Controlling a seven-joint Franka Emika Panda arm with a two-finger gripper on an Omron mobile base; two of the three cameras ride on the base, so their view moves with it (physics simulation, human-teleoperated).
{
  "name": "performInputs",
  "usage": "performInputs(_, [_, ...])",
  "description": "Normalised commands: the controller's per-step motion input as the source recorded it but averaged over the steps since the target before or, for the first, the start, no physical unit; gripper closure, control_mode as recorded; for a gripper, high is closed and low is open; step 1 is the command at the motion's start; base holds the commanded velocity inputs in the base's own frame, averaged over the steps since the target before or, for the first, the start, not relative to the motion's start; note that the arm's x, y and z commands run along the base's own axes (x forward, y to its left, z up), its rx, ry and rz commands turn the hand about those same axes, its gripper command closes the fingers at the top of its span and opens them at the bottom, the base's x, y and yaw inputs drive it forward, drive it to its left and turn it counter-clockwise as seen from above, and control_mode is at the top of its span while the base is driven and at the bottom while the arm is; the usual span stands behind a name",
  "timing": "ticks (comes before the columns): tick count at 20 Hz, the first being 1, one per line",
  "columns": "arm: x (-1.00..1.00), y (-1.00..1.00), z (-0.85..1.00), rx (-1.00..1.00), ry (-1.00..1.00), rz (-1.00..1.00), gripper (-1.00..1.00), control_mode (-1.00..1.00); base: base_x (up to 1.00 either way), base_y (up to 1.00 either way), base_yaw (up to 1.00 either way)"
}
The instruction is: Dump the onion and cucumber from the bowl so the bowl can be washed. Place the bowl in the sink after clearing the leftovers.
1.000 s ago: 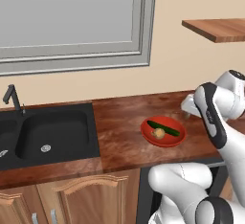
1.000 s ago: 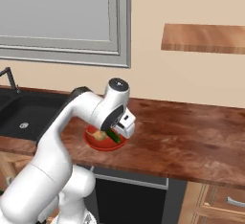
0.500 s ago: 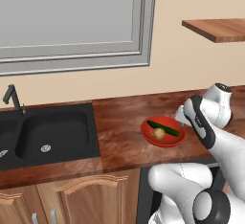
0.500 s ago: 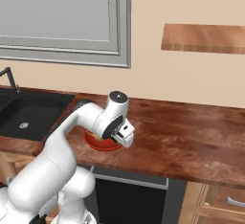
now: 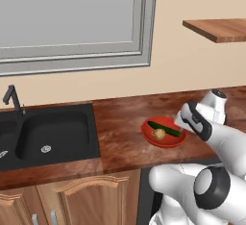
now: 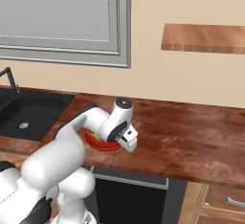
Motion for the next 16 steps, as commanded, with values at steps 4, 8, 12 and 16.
performInputs(4, [0.11,-0.04,-0.25,0.06,0.01,0.00,-1.00,-1.00,0.00,0.00,0.00])
performInputs(8, [0.23,0.02,-0.47,0.00,0.03,0.00,-1.00,-1.00,0.00,0.00,0.00])
performInputs(12, [0.08,0.19,-0.40,0.00,0.01,0.00,-1.00,-1.00,0.00,0.00,0.00])
performInputs(16, [0.14,0.13,-0.20,0.00,0.00,0.00,-1.00,-1.00,0.00,0.00,0.00])
